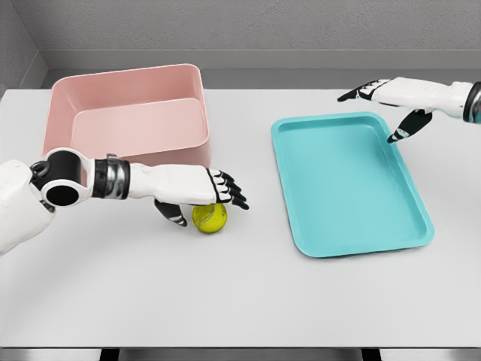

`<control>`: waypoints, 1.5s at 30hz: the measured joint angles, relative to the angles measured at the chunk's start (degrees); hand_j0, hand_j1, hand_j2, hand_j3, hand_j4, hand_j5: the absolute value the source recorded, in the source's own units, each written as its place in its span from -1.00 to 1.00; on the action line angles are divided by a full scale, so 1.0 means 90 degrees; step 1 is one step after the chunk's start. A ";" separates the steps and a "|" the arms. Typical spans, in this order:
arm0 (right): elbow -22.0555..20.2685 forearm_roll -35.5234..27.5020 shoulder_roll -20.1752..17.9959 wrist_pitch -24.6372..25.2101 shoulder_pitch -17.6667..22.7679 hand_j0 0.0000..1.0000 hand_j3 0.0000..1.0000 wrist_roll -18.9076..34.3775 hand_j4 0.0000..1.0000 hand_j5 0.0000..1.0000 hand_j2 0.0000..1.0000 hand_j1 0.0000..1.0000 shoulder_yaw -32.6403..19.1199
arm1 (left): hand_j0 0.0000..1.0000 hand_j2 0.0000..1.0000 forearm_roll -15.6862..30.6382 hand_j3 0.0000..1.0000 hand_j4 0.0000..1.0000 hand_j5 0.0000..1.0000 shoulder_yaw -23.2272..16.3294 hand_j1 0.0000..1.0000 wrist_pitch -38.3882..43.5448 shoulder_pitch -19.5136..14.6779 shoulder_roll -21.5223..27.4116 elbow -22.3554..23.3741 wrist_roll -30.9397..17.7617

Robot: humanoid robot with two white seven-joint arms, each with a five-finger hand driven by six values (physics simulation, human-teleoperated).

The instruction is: Put the tennis from the blue tray into the pink basket with both arms

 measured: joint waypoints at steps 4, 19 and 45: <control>0.0000 0.0001 0.0001 0.0000 0.0009 1.00 1.00 0.0001 1.00 1.00 1.00 1.00 0.0000 | 1.00 1.00 -0.0033 1.00 1.00 1.00 -0.0003 1.00 0.0000 0.0000 -0.0036 0.0032 0.0002; 0.0000 0.0000 -0.0017 0.0000 0.0010 1.00 1.00 -0.0007 1.00 1.00 1.00 1.00 0.0000 | 1.00 1.00 -0.0102 1.00 1.00 1.00 -0.0182 1.00 0.0001 0.0020 -0.0054 0.0153 0.0012; -0.0008 0.0000 -0.0028 0.0000 0.0010 1.00 1.00 -0.0013 1.00 1.00 1.00 1.00 0.0000 | 0.46 0.46 -0.0250 0.46 0.46 0.46 -0.0189 0.46 0.0001 0.0059 -0.0128 0.0335 0.0037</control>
